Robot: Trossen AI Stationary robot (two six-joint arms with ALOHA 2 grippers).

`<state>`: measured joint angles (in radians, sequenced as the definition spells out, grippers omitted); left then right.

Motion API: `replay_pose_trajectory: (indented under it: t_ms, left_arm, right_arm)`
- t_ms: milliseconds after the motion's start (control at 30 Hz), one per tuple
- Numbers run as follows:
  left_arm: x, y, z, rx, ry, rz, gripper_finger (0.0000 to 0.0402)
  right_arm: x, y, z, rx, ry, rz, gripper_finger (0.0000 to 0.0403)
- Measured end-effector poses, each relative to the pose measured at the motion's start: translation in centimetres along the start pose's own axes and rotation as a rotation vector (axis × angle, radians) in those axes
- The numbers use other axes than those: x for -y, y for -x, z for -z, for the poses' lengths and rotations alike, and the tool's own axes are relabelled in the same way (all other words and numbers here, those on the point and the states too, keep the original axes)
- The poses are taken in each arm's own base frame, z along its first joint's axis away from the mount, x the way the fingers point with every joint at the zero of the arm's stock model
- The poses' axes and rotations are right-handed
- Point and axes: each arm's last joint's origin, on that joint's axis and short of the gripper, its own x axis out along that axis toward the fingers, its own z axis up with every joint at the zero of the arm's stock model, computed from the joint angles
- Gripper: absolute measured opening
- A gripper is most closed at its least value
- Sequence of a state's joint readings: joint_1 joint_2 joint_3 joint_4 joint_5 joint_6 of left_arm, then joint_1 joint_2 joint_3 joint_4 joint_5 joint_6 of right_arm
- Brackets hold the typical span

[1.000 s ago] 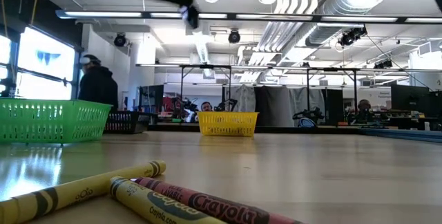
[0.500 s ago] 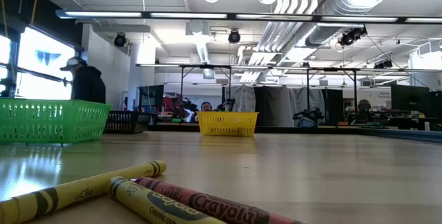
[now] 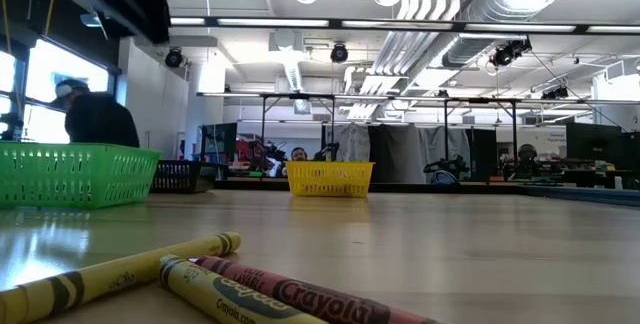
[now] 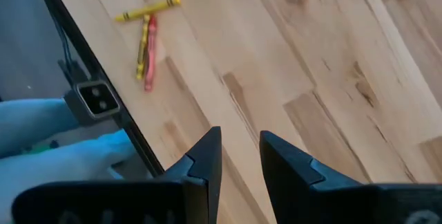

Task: Sort crayons
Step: Put the yellow crayon into the yellow bin

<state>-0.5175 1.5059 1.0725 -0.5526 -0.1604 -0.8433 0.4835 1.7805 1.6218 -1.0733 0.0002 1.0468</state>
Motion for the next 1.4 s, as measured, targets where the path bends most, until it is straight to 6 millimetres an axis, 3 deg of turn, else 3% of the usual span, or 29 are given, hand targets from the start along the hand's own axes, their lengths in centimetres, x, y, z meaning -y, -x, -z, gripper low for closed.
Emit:
replay_pose_trajectory:
  t_ms: [233, 400, 667, 800, 900, 1133, 1400]
  left_arm:
    - [0.6, -5.7, 0.9, -0.079, 0.063, -0.013, 0.009]
    - [1.3, -8.4, 1.1, -0.121, 0.199, -0.004, 0.009]
    - [4.9, -10.3, -1.4, -0.147, 0.322, -0.072, 0.0084]
    - [6.2, -11.1, -2.4, -0.214, 0.316, -0.211, 0.007]
    - [6.7, -11.5, -2.7, -0.277, 0.313, -0.319, 0.0059]
    - [8.0, -12.3, -3.6, -0.272, 0.331, -0.298, 0.0051]
    - [8.4, -12.3, -3.1, -0.259, 0.376, -0.308, 0.0061]
  right_arm:
    - [0.2, 0.1, 1.6, -0.062, 0.102, 0.075, 0.0083]
    - [1.3, 0.3, 2.2, -0.139, 0.199, 0.181, 0.0083]
    - [2.5, 0.8, 3.1, -0.243, 0.36, 0.311, 0.0083]
    - [2.8, 1.0, 3.4, -0.272, 0.437, 0.342, 0.0083]
    - [2.8, 1.0, 3.5, -0.27, 0.482, 0.355, 0.0083]
    - [3.0, 1.1, 3.4, -0.236, 0.501, 0.399, 0.0083]
    - [2.8, 1.1, 3.8, -0.249, 0.566, 0.393, 0.0083]
